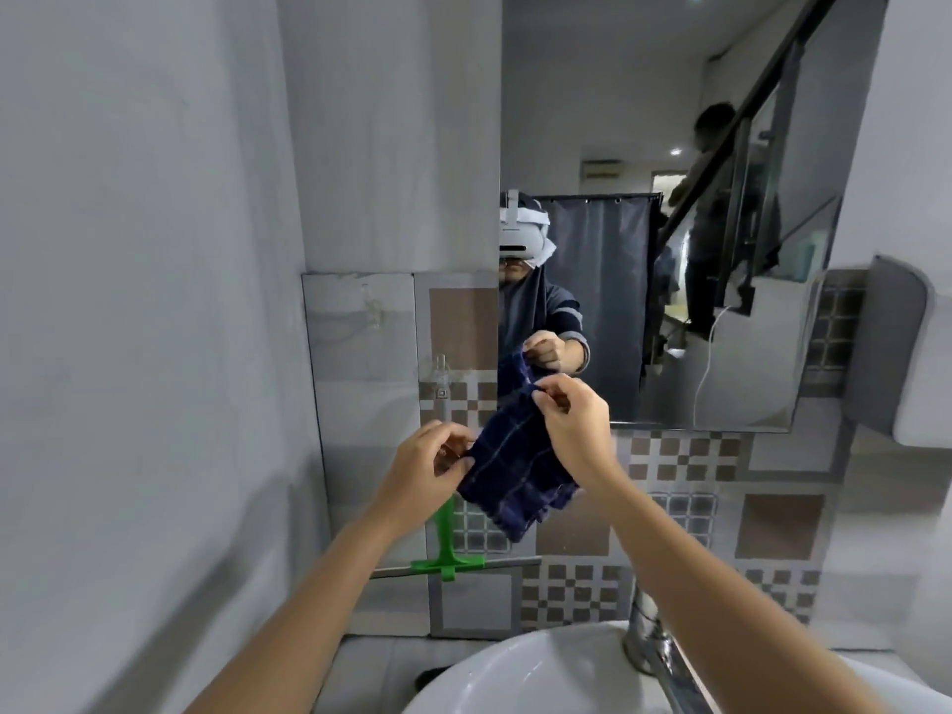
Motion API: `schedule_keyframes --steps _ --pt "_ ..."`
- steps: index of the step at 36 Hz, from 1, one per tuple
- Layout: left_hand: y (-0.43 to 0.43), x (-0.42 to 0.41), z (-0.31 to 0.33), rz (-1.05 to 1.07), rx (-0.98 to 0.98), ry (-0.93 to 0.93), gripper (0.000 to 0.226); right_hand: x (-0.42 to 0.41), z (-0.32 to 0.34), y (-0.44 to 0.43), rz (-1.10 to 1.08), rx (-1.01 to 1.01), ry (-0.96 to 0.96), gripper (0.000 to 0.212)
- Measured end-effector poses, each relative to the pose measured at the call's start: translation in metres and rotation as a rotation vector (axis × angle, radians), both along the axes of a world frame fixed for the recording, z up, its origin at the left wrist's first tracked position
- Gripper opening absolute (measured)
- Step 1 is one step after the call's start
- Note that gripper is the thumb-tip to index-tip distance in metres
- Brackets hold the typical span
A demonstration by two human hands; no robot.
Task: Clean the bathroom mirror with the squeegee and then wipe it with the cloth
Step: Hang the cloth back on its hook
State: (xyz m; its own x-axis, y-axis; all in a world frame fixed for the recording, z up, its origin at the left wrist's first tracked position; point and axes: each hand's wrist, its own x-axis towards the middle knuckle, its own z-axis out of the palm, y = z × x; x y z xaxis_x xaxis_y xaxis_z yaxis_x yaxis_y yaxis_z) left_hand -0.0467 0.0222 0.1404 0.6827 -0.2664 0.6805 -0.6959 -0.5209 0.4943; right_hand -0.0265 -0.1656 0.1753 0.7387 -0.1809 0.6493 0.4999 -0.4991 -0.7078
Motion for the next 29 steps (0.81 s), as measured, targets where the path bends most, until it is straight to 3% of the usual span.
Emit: schedule_keyframes --steps 5,10,17,29 --pt "0.003 -0.006 0.008 -0.015 -0.108 0.101 0.028 0.001 0.025 0.022 0.1 -0.203 -0.112 0.014" --pt "0.011 -0.004 0.021 0.067 -0.193 -0.018 0.034 -0.003 0.049 0.035 0.272 -0.382 -0.185 0.015" --pt "0.029 -0.007 0.028 0.093 -0.278 -0.022 0.029 -0.005 0.069 0.048 0.365 -0.396 -0.219 0.015" --pt "0.061 0.001 0.047 0.192 -0.31 -0.089 0.019 0.016 0.081 0.064 0.286 -0.358 -0.215 0.01"
